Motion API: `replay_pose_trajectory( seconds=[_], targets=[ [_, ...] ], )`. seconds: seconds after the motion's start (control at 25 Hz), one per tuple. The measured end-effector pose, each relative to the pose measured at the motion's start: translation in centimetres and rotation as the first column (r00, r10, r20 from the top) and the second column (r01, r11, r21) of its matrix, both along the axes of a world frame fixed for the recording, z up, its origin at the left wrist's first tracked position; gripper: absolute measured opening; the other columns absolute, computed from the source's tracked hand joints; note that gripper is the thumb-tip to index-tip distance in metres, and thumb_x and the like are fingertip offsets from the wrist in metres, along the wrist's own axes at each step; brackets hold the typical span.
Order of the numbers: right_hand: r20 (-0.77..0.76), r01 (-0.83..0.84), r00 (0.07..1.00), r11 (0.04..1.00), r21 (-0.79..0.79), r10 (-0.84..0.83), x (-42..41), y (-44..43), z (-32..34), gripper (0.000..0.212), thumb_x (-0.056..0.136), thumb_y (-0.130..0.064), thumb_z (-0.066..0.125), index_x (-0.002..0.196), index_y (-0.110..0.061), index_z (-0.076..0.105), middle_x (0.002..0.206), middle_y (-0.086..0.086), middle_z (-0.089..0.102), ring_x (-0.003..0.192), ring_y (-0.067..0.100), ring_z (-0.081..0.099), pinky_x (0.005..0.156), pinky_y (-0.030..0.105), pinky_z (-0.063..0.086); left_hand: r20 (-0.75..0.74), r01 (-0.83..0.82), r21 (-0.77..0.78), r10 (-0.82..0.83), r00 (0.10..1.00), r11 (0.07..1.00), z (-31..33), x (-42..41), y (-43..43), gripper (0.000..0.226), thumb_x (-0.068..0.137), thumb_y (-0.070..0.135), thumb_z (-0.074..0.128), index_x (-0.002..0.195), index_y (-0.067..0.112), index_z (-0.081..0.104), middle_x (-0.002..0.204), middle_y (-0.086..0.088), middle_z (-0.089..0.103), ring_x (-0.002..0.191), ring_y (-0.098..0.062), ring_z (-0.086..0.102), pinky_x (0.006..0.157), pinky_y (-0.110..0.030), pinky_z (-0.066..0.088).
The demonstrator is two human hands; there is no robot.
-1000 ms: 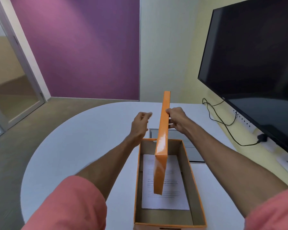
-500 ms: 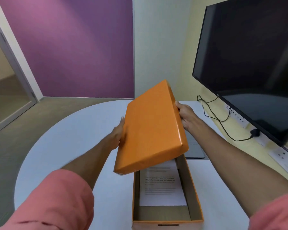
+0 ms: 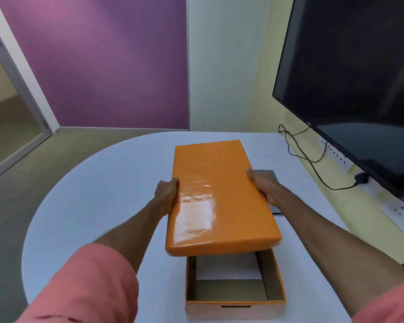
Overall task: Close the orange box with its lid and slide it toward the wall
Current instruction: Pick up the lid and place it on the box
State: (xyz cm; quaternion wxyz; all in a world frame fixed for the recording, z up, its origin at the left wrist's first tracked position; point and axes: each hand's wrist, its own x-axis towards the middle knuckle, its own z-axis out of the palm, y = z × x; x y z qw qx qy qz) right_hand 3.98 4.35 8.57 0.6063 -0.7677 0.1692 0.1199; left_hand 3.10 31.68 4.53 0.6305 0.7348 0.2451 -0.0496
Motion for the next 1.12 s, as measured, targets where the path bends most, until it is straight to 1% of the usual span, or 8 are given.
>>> replay_pose_trajectory(
  seconds=[0.08,0.2,0.32,0.4,0.56,0.76,0.96,1.12],
  targets=[
    [0.003,-0.031,0.999,0.997,-0.066,0.032,-0.5,-0.4,-2.0,0.043,0.094,-0.039,0.058,0.117,-0.003,0.062,0.111,0.016,0.07,0.097,0.032,0.068,0.088,0.048,0.056,-0.013,0.006,0.021,-0.006,1.0,1.0,-0.9,-0.4,-1.0,0.041,0.094,0.032,0.044,0.11,-0.003,0.057,0.098,-0.019,0.063,0.08,-0.028,0.06,0.073,-0.039,0.047],
    [-0.019,-0.03,0.999,0.996,-0.09,0.029,-1.6,-1.3,-4.8,0.038,0.095,-0.036,0.058,0.116,-0.005,0.061,0.117,0.017,0.068,0.1,0.033,0.067,0.09,0.048,0.055,-0.047,0.042,0.087,-0.038,0.998,0.995,-2.8,-1.1,-2.2,0.037,0.097,0.03,0.041,0.109,-0.002,0.053,0.101,-0.021,0.059,0.074,-0.023,0.055,0.07,-0.035,0.043],
    [-0.068,-0.01,0.998,0.997,-0.076,0.005,-2.5,-2.3,-7.1,0.043,0.095,-0.037,0.058,0.122,-0.004,0.06,0.119,0.017,0.067,0.096,0.03,0.066,0.087,0.045,0.056,-0.059,0.092,0.116,-0.086,0.995,0.989,-5.1,-1.7,-3.0,0.049,0.099,0.032,0.04,0.142,0.009,0.038,0.144,-0.018,0.047,0.115,-0.034,0.055,0.092,-0.045,0.047],
    [-0.082,-0.002,0.997,0.997,-0.075,-0.004,-2.9,-2.9,-8.3,0.045,0.095,-0.036,0.058,0.125,-0.002,0.058,0.119,0.017,0.067,0.091,0.027,0.065,0.081,0.041,0.055,-0.036,0.131,0.083,-0.129,0.991,0.988,-6.3,-2.0,-3.5,0.054,0.101,0.035,0.04,0.151,0.022,0.025,0.154,-0.013,0.036,0.131,-0.037,0.046,0.104,-0.05,0.041],
    [-0.103,0.01,0.995,0.998,-0.064,-0.017,-3.1,-3.6,-10.1,0.048,0.094,-0.038,0.058,0.128,-0.003,0.057,0.113,0.014,0.066,0.094,0.029,0.065,0.083,0.042,0.055,-0.043,0.16,0.072,-0.157,0.987,0.984,-7.8,-1.8,-4.2,0.051,0.101,0.036,0.038,0.15,0.027,0.026,0.152,-0.012,0.039,0.13,-0.037,0.048,0.105,-0.053,0.042],
    [-0.135,0.015,0.991,0.999,-0.051,-0.022,-3.5,-3.6,-11.5,0.053,0.094,-0.039,0.058,0.135,-0.005,0.051,0.128,0.016,0.062,0.112,0.034,0.063,0.098,0.051,0.052,-0.06,0.201,0.088,-0.196,0.979,0.976,-9.1,-2.1,-4.4,0.052,0.101,0.036,0.036,0.151,0.026,0.024,0.152,-0.012,0.039,0.131,-0.037,0.048,0.107,-0.053,0.041],
    [-0.138,0.018,0.99,0.999,-0.051,-0.025,-5.1,-3.8,-12.5,0.051,0.095,-0.038,0.057,0.136,-0.008,0.05,0.13,0.015,0.061,0.105,0.029,0.062,0.093,0.045,0.053,0.001,0.193,0.053,-0.193,0.981,0.98,-9.9,-4.1,-4.6,0.049,0.102,0.034,0.038,0.149,0.025,0.028,0.143,-0.013,0.05,0.102,-0.02,0.057,0.086,-0.036,0.049],
    [-0.14,0.014,0.99,0.998,-0.065,-0.023,-6.4,-4.0,-12.8,0.052,0.095,-0.039,0.056,0.136,-0.007,0.05,0.13,0.016,0.062,0.111,0.033,0.063,0.095,0.047,0.053,0.013,0.203,0.052,-0.204,0.979,0.978,-10.0,-5.7,-4.7,0.05,0.102,0.034,0.036,0.15,0.024,0.026,0.144,-0.012,0.049,0.106,-0.023,0.058,0.087,-0.035,0.048]
  ],
)
